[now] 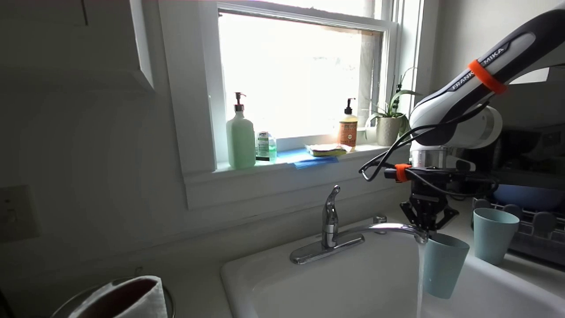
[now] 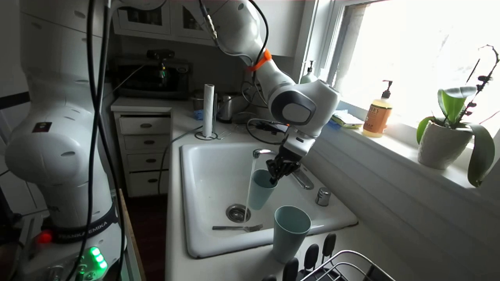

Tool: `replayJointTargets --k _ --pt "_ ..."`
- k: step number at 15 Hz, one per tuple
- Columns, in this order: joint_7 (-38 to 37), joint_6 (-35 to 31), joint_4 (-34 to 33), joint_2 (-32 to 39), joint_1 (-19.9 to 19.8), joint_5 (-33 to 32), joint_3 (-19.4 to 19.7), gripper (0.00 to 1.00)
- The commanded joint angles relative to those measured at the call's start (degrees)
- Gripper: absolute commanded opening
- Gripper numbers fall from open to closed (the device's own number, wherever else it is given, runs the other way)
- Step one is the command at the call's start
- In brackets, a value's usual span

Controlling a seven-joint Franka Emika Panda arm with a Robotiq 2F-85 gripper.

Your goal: Get the grey cup in front, put it under the running water and then pour out the contents of the grey cup into the sink

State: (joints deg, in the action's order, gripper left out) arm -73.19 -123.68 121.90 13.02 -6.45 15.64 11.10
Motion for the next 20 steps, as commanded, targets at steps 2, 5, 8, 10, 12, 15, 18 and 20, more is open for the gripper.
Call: replayJointTargets --k 2,5,8,10,12,15,18,20 --pt "-5.37 -5.60 3.95 -1.93 0.73 4.48 -1.61 0.01" --pt "-7.51 -8.68 4.81 -1.55 1.18 5.57 -2.28 0.01" --pt "-9.71 -10.32 5.14 -1.44 1.45 6.09 -2.87 0.01" --pt "-11.37 -11.14 5.26 -1.35 1.69 6.10 -3.14 0.01" --pt "-12.80 -11.69 5.49 -1.35 1.97 5.93 -3.34 0.01" --pt "-14.44 -11.92 5.35 -1.31 2.12 5.92 -3.66 0.01" --pt "-15.42 -12.09 5.39 -1.24 2.21 5.63 -3.87 0.01" --pt "-16.02 -12.21 5.48 -1.26 2.29 5.28 -3.84 0.01"
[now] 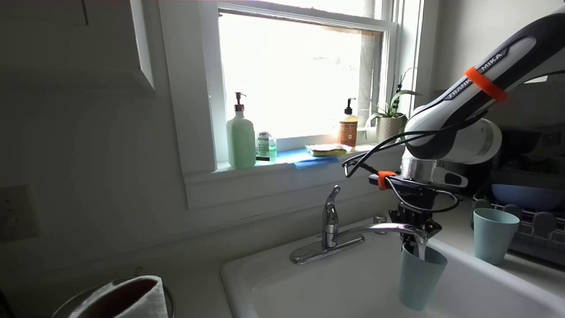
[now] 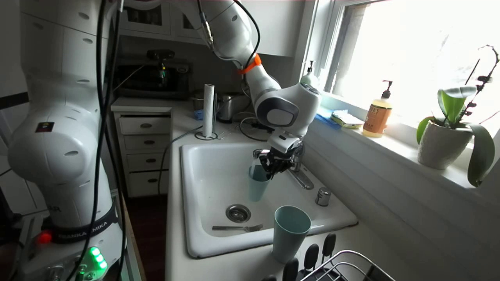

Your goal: Get the grey cup in front, put it under the running water and then pour out the contents of the grey cup into the sink

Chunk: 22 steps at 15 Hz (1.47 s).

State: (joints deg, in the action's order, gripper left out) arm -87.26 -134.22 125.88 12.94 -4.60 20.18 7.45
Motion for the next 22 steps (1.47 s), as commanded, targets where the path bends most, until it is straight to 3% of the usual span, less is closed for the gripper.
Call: replayJointTargets --k 1,6,11,16,22 --pt "-2.23 -1.72 1.40 -1.12 0.47 0.58 -0.14 0.01" --pt "-2.94 -2.55 1.30 -1.33 0.35 -0.78 0.45 0.01" --pt "-2.56 -11.08 2.79 -3.18 0.61 -4.96 1.94 0.01" --pt "-2.40 -23.76 7.56 -6.13 1.34 -13.03 3.49 0.01" --pt "-1.66 -47.43 17.28 -9.87 1.77 -20.34 3.89 0.01"
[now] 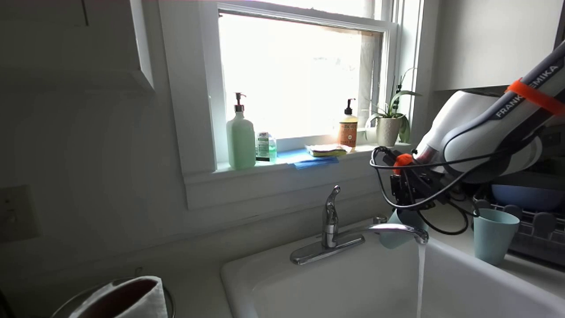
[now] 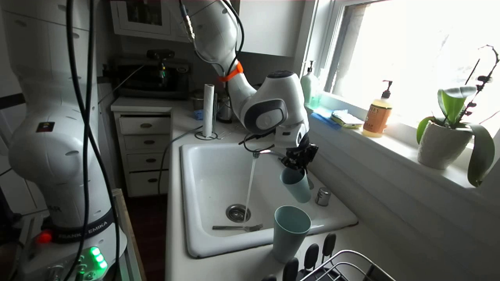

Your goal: Get the grey cup in front, put it under the running water and then pour out the contents of the grey cup into the sink

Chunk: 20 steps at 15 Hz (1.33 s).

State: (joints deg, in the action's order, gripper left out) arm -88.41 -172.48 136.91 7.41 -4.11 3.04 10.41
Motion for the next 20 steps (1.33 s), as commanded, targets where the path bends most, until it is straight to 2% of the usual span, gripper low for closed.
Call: replayJointTargets --k 1,4,5,6,11,14,15,20 --pt "-0.34 -12.30 7.58 -4.91 1.40 -3.72 0.98 0.01" --pt "1.97 -21.27 11.00 -6.14 2.17 -4.42 2.18 0.01" --pt "7.89 -23.98 11.77 -6.54 -0.34 1.47 -1.34 0.01" --pt "5.87 -27.48 12.77 -6.72 1.91 -1.83 1.44 0.01" --pt "13.15 -42.36 17.26 -7.31 1.80 -0.59 0.18 0.01" --pt "14.59 -50.90 18.95 -6.65 2.21 -0.57 -0.58 0.01" --pt "14.69 -53.18 19.47 -6.49 0.56 -0.46 -2.74 0.01" --pt "12.88 -64.11 20.69 -4.88 0.41 -2.71 -4.67 0.01"
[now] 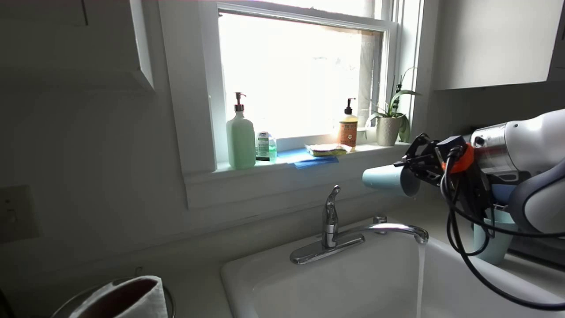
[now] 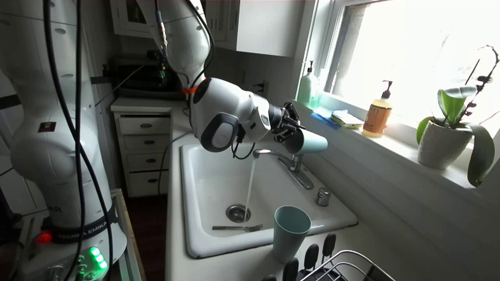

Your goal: Get the grey cup in front, put it under the running water and then pour out the contents of the grey cup into the sink

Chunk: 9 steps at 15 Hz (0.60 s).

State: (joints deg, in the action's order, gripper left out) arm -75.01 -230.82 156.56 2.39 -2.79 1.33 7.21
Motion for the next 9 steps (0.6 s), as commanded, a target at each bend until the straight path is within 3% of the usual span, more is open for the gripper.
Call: replayJointTargets --k 1,6,7,9 --pt "-0.50 -7.18 1.16 0.34 -0.93 -1.02 -1.72 0.01" --pt "-1.44 -15.40 0.35 2.23 -1.50 -1.39 -2.00 0.01" --pt "-0.96 -11.41 -0.61 -0.83 -1.53 -1.35 -1.99 0.01" --pt "-1.19 -11.16 -1.50 -1.26 -1.71 -1.96 -1.83 0.01"
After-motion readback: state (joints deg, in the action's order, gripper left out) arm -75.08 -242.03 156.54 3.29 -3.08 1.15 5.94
